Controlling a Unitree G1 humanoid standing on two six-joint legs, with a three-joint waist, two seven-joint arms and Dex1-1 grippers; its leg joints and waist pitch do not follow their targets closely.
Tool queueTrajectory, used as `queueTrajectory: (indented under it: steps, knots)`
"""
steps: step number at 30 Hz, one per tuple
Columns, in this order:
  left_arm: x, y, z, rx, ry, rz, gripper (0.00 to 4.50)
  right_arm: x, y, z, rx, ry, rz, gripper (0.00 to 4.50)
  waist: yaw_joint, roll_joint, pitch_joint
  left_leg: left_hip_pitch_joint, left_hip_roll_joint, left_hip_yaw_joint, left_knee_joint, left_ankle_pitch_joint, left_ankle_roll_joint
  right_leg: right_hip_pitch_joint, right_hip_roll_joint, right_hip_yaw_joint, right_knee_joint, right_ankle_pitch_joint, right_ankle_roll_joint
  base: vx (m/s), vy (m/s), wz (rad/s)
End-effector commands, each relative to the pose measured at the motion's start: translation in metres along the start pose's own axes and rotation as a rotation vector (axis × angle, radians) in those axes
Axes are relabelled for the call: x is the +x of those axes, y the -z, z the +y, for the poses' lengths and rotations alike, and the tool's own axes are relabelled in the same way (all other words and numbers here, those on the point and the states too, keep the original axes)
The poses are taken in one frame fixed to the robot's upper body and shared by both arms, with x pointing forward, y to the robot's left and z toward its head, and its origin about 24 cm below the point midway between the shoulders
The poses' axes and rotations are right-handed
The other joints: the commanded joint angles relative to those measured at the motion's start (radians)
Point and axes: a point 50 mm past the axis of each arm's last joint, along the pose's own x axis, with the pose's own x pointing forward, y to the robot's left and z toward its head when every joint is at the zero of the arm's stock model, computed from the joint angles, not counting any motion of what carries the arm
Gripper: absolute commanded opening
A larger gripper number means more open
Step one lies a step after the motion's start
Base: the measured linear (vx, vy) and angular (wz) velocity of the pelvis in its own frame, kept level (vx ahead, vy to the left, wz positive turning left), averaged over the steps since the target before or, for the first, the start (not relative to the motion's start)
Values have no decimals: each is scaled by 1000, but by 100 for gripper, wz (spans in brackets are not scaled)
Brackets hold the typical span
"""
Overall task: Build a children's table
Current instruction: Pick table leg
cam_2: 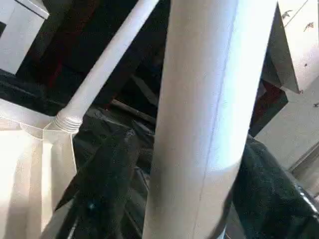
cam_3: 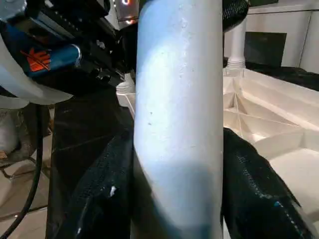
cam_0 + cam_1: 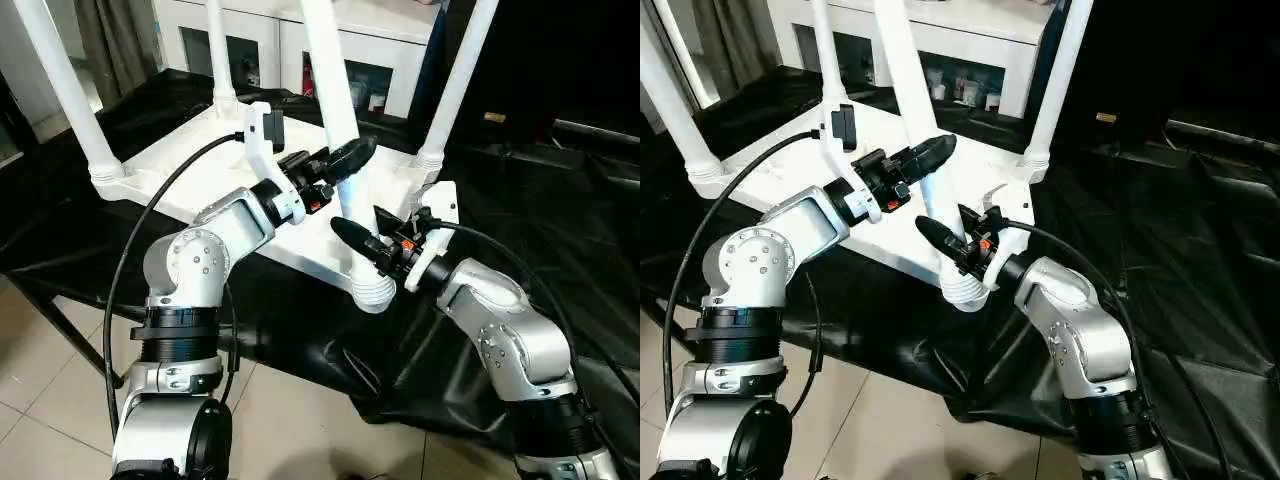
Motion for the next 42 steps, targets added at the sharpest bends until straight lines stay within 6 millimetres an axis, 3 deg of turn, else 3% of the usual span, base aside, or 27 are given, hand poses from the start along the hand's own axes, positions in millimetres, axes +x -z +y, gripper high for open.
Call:
queueTrajectory:
  steps: [1,8,18,19,23,27,28,30,31,38,42]
  knots:
    - [2,-3,3,21,-39,-6,255,0,-5,3,-16,-19,-25,186,2,0,-75,-15,2,11,-63,-43,71,89,-48,49,-70,-279,-79,0,0,0]
    - [1,-2,4,25,-38,3,191,2,-6,2,-20,-20,-25,186,2,9,-75,-13,3,9,-64,-43,68,88,-48,49,-69,-270,-83,0,0,0]
    - [1,-6,6,48,-34,7,181,4,-7,4,-42,-29,-20,186,2,11,-75,-12,3,9,-64,-49,63,90,-49,49,-68,-256,-94,0,0,0]
    - [1,-6,5,51,-30,11,181,5,-7,4,-34,-32,-22,242,2,11,-75,-12,4,9,-64,-50,63,90,-49,49,-68,-257,-95,0,0,0]
    - [2,-6,4,73,3,47,181,4,-12,3,-3,-55,-22,264,1,16,-76,-10,3,7,-65,-53,65,90,-46,49,-66,-249,-98,0,0,0]
    - [2,-9,2,106,54,90,181,1,-18,4,26,-124,45,297,2,15,-76,-10,4,7,-64,-38,66,92,-47,51,-62,-230,-109,0,0,0]
    - [2,-10,1,120,82,112,181,-2,-20,4,42,-159,86,297,1,8,-76,-10,3,8,-64,-36,69,94,-44,51,-63,-227,-107,0,0,0]
    - [1,-11,0,144,113,135,181,-6,-20,3,44,-189,142,297,5,13,-75,-8,5,6,-64,-17,75,93,-45,53,-58,-206,-112,0,0,0]
    - [0,-13,-2,168,151,161,181,-10,-21,3,59,-216,176,297,5,6,-75,-9,4,8,-63,-18,77,93,-47,53,-60,-210,-114,0,0,0]
    - [-1,-16,-17,213,308,235,181,-16,-19,0,95,-265,273,297,9,4,-75,-10,7,10,-63,-22,53,94,-54,54,-57,-243,-124,0,0,0]
    - [-1,-18,-29,185,428,236,181,-18,-13,4,117,-300,323,297,11,-1,-75,-15,2,12,-61,-19,50,95,-53,53,-61,-269,-109,0,0,0]
